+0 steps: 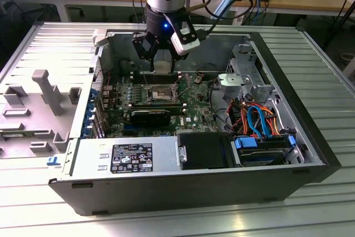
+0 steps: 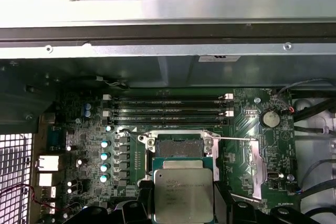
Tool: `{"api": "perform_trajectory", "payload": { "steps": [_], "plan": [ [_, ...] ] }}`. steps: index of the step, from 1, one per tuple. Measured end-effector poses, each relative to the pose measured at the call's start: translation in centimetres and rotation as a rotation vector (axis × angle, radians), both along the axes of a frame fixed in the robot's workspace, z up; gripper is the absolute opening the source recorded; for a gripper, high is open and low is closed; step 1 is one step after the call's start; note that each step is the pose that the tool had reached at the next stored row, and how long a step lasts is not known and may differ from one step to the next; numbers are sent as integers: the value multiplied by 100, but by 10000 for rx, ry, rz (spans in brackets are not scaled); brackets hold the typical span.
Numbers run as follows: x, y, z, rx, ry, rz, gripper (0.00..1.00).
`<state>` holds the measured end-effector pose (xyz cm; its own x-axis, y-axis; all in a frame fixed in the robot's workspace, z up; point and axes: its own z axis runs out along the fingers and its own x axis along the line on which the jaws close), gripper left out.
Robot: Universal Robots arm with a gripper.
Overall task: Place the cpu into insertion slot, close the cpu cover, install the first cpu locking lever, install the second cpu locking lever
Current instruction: 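Place the cpu into insertion slot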
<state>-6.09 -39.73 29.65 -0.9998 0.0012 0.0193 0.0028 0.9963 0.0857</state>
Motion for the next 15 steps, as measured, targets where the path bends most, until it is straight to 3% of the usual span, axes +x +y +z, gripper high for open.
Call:
{"api": "perform_trajectory", "payload": {
  "steps": [15],
  "plan": [
    [0,-14,-44,-19,0,18,54]
  ]
}}
